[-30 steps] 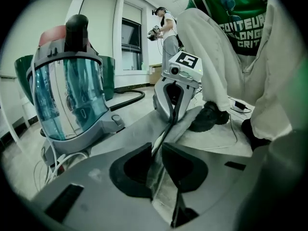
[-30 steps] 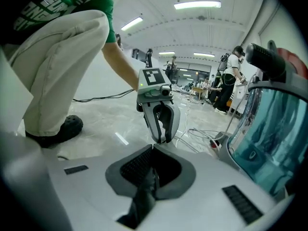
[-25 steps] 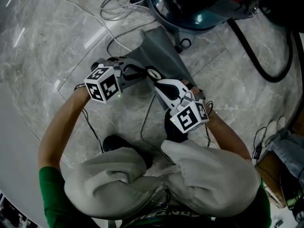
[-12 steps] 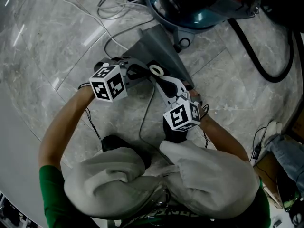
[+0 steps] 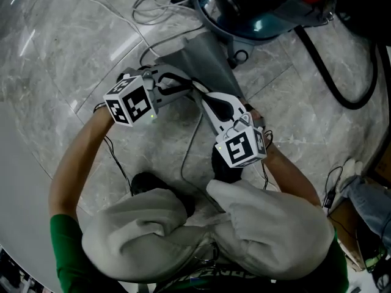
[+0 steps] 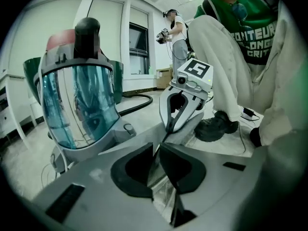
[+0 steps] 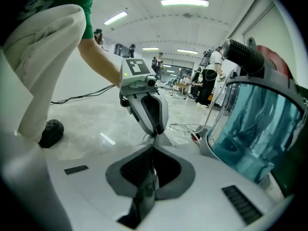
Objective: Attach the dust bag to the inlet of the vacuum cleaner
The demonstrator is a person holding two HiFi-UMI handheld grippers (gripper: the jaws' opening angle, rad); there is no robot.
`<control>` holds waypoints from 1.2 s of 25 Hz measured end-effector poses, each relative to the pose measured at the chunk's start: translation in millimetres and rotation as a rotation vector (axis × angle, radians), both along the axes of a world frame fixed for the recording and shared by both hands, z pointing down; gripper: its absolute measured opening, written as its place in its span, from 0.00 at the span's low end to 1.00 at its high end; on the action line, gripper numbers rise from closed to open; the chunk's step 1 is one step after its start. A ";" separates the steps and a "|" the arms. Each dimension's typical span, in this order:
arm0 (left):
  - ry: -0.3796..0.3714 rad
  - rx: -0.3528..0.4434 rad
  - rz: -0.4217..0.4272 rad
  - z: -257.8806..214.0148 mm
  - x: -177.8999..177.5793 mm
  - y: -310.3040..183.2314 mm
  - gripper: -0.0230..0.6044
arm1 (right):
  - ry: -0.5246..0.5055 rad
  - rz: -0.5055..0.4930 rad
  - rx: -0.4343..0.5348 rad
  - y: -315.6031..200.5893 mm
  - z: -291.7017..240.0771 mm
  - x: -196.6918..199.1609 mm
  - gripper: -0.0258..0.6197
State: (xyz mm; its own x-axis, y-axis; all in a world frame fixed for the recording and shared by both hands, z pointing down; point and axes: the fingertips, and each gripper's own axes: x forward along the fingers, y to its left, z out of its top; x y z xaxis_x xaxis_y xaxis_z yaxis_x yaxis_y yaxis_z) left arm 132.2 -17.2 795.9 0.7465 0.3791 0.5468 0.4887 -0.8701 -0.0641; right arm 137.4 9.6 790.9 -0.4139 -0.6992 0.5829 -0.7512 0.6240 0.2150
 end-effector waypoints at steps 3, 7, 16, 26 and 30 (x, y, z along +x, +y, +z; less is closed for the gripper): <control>0.030 0.044 -0.022 -22.3 -9.2 -14.7 0.10 | -0.007 -0.041 0.018 -4.3 -16.1 -6.4 0.06; 0.076 0.079 -0.075 -57.8 -17.8 -47.1 0.10 | -0.029 -0.080 0.058 -13.6 -43.4 -13.3 0.06; 0.107 0.104 0.020 -104.7 -19.8 -51.5 0.09 | -0.035 -0.146 0.164 -32.3 -103.2 -22.4 0.06; 0.186 0.088 -0.020 -141.6 -18.5 -57.7 0.09 | -0.037 -0.153 0.220 -40.8 -138.8 -15.4 0.06; 0.207 0.085 -0.039 -151.6 -20.8 -59.6 0.09 | -0.035 -0.161 0.228 -42.3 -147.3 -14.4 0.06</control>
